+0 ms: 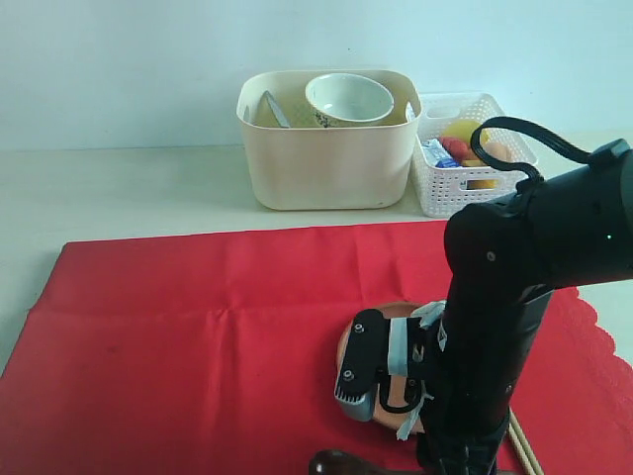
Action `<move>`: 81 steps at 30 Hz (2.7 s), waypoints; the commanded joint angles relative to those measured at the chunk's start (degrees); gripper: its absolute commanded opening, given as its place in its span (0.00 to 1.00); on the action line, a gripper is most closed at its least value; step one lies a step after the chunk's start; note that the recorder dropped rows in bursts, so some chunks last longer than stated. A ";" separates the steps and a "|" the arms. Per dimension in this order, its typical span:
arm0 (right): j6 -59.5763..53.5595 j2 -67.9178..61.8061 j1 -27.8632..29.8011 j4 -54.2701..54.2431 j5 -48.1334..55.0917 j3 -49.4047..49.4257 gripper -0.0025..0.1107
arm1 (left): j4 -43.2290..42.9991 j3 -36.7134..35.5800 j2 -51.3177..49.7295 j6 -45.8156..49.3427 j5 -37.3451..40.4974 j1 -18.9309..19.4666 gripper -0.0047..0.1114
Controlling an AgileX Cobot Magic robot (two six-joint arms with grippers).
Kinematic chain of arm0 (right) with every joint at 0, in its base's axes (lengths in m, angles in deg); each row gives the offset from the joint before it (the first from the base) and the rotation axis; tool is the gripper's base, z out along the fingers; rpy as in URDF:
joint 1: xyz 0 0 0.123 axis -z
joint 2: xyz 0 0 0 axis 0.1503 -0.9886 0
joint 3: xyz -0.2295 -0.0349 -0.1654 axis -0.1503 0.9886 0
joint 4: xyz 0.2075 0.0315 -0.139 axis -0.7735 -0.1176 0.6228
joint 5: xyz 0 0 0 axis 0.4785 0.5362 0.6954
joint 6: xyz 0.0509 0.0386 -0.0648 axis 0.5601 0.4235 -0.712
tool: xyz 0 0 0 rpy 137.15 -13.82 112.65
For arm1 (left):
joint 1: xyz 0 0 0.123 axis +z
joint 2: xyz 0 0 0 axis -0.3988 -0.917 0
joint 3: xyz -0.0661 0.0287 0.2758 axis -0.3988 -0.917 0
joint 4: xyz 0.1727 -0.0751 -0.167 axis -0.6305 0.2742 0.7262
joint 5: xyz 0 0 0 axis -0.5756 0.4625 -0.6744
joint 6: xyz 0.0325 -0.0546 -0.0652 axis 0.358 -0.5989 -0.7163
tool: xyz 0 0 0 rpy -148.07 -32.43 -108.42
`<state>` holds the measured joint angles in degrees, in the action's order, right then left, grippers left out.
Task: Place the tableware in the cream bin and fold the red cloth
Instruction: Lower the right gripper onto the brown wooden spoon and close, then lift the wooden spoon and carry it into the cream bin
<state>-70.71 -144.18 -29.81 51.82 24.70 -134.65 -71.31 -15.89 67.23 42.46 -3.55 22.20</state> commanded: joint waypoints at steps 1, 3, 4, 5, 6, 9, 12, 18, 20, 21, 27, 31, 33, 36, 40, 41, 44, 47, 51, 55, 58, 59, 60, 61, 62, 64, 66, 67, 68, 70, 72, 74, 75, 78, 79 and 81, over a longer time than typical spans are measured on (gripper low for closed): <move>-0.51 -0.05 -0.17 -0.10 -0.67 0.09 0.41 | 0.23 -0.12 0.34 -0.13 -0.55 -0.42 0.04; -0.51 -0.05 -0.17 -0.87 -0.95 0.09 0.41 | 0.23 -0.12 0.34 -0.13 -0.55 -0.42 0.04; -0.51 -0.05 -0.17 -1.18 -1.27 0.09 0.41 | 0.23 -0.12 0.34 -0.13 -0.55 -0.42 0.04; -0.51 -0.05 -0.17 -1.75 -1.41 0.09 0.41 | 0.23 -0.12 0.34 -0.13 -0.55 -0.42 0.04; -0.51 -0.05 -0.17 -2.22 -1.53 0.09 0.41 | 0.23 -0.12 0.34 -0.13 -0.55 -0.42 0.04; -1.27 -0.05 -0.17 -3.37 -1.53 0.09 0.40 | 0.23 -0.12 0.34 -0.13 -0.55 -0.42 0.04; -2.18 -0.05 -0.17 -3.80 -1.53 0.09 0.40 | 0.23 -0.12 0.34 -0.13 -0.55 -0.42 0.04; -5.94 -0.05 -0.17 -5.05 -1.03 0.09 0.40 | 0.23 -0.12 0.34 -0.13 -0.55 -0.42 0.04; -7.44 -0.05 -0.31 -5.22 -0.90 0.09 0.40 | 0.23 -0.12 0.34 -0.13 -0.55 -0.42 0.04; -7.63 -0.05 -0.85 -4.66 -0.90 0.09 0.40 | 0.23 -0.12 0.34 -0.13 -0.55 -0.42 0.04; -7.43 -2.07 -4.59 -0.16 -2.33 0.09 0.40 | 0.23 -0.12 0.34 -0.13 -0.55 -0.42 0.04; 1.62 -4.00 -5.51 6.45 -3.70 0.09 0.40 | 0.23 -0.12 0.34 -0.13 -0.55 -0.42 0.04; 2.87 -4.72 -5.51 7.01 -3.83 0.09 0.40 | 0.23 -0.12 0.34 -0.13 -0.55 -0.42 0.04; 2.87 -5.26 -5.51 6.95 -3.94 0.09 0.39 | 0.23 -0.12 0.34 -0.13 -0.55 -0.42 0.04; 2.87 -5.26 -5.51 6.95 -3.55 0.09 0.19 | 0.23 -0.12 0.34 -0.13 -0.55 -0.42 0.04; 2.87 -5.26 -5.51 6.95 -3.56 -0.15 0.13 | 0.23 -0.12 0.34 -0.13 -0.55 -0.42 0.04; 3.14 -5.03 -5.51 6.95 -2.49 -1.52 0.02 | 0.23 -0.12 0.34 -0.13 -0.55 -0.42 0.04; 4.01 -5.03 -5.51 6.69 -0.49 -3.85 0.02 | 0.23 -0.12 0.34 -0.13 -0.55 -0.42 0.04; 4.14 -5.03 -5.51 2.28 3.24 -6.56 0.02 | 0.23 -0.12 0.34 -0.13 -0.55 -0.42 0.04; 3.89 -5.03 -5.51 -2.64 6.20 -8.82 0.02 | 0.23 -0.12 0.34 -0.13 -0.55 -0.42 0.04; 3.76 -5.03 -5.51 -4.17 6.90 -9.94 0.02 | 0.23 -0.12 0.34 -0.13 -0.55 -0.42 0.04; 3.53 -5.03 -5.51 -4.59 6.90 -10.42 0.02 | 0.23 -0.12 0.34 -0.13 -0.55 -0.42 0.04; 3.52 -4.94 -5.51 -4.86 6.79 -10.73 0.02 | 0.23 -0.12 0.34 -0.13 -0.55 -0.42 0.04; 3.42 -4.94 -5.51 -5.17 6.79 -11.10 0.02 | 0.23 -0.12 0.34 -0.13 -0.55 -0.42 0.04; 3.42 -4.94 -5.51 -5.33 6.79 -11.71 0.02 | 0.23 -0.12 0.34 -0.13 -0.55 -0.42 0.04; 3.42 -4.94 -5.51 -5.75 6.79 -12.58 0.02 | 0.23 -0.12 0.34 -0.13 -0.55 -0.42 0.04; 3.42 -4.94 -5.51 -5.91 6.52 -13.76 0.02 | 0.23 -0.12 0.34 -0.13 -0.55 -0.42 0.04; 3.42 -4.94 -5.51 -6.06 6.20 -14.32 0.02 | 0.23 -0.12 0.34 -0.13 -0.55 -0.42 0.04; 3.52 -4.94 -5.51 -6.06 5.50 -15.02 0.02 | 0.23 -0.12 0.34 -0.13 -0.55 -0.42 0.04; 3.64 -4.94 -5.51 -6.06 4.42 -16.73 0.02 | 0.23 -0.12 0.34 -0.13 -0.55 -0.42 0.04; 4.08 -4.94 -5.51 -6.06 3.12 -19.24 0.02 | 0.23 -0.12 0.34 -0.13 -0.55 -0.42 0.04; 4.08 -4.94 -5.51 -6.06 1.36 -21.95 0.02 | 0.23 -0.12 0.34 -0.13 -0.55 -0.42 0.04; 4.21 -4.94 -5.51 -6.06 0.30 -23.56 0.02 | 0.23 -0.12 0.34 -0.13 -0.55 -0.42 0.04; 6.17 -4.94 -5.51 -6.06 -5.49 -30.35 0.02 | 0.23 -0.12 0.34 -0.13 -0.55 -0.42 0.04; 7.40 -4.94 -5.51 -6.06 -8.71 -33.17 0.02 | 0.23 -0.12 0.34 -0.13 -0.55 -0.42 0.04; 7.51 -4.94 -5.38 -5.96 -12.81 -37.03 0.02 | 0.23 -0.12 0.34 -0.13 -0.55 -0.42 0.04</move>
<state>-63.94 -149.26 -35.48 46.12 16.27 -168.41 -71.31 -15.89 67.23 42.46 -3.55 22.20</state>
